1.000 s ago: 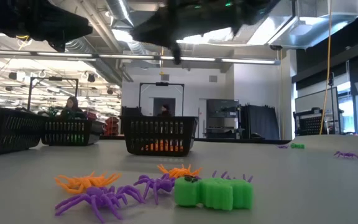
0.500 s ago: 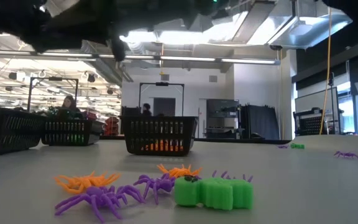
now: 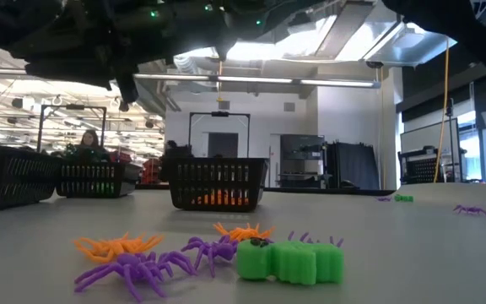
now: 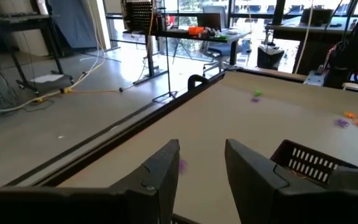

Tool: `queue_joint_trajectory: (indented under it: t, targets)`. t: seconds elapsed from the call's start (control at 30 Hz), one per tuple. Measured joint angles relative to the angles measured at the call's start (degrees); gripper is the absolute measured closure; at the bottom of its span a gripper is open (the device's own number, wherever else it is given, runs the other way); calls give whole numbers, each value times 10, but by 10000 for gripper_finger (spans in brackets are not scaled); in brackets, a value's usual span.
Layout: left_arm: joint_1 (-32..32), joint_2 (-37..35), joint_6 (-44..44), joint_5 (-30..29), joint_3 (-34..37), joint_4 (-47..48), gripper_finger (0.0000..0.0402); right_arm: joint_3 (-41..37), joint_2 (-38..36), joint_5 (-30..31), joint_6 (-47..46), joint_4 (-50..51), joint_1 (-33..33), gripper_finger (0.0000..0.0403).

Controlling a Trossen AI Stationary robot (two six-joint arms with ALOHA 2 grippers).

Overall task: Sort Halloween decoration
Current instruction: Put the green alien toy into the top left black basket

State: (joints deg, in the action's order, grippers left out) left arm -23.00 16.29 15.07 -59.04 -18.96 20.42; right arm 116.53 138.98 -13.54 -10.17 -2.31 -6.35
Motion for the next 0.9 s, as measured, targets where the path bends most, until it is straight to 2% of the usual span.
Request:
queue_joint_trajectory:
  t: [0.17, 0.3, 0.5, 0.73, 0.9]
  targets:
    - [0, 0, -5, 0, 0, -5, 279, 0, 0, -1, 0, 1, 0, 194]
    - [0, 0, -6, 10, 0, -5, 279, 0, -18, -5, 4, 70, 3, 170]
    - [0, 1, -6, 44, 0, -5, 279, 0, -95, 9, 9, 262, 26, 176]
    - [0, 1, -3, 76, 0, -5, 279, 0, -180, 128, 19, 398, 61, 198]
    - [0, 1, -2, 92, 0, -5, 279, 0, -205, 206, 17, 432, 70, 205]
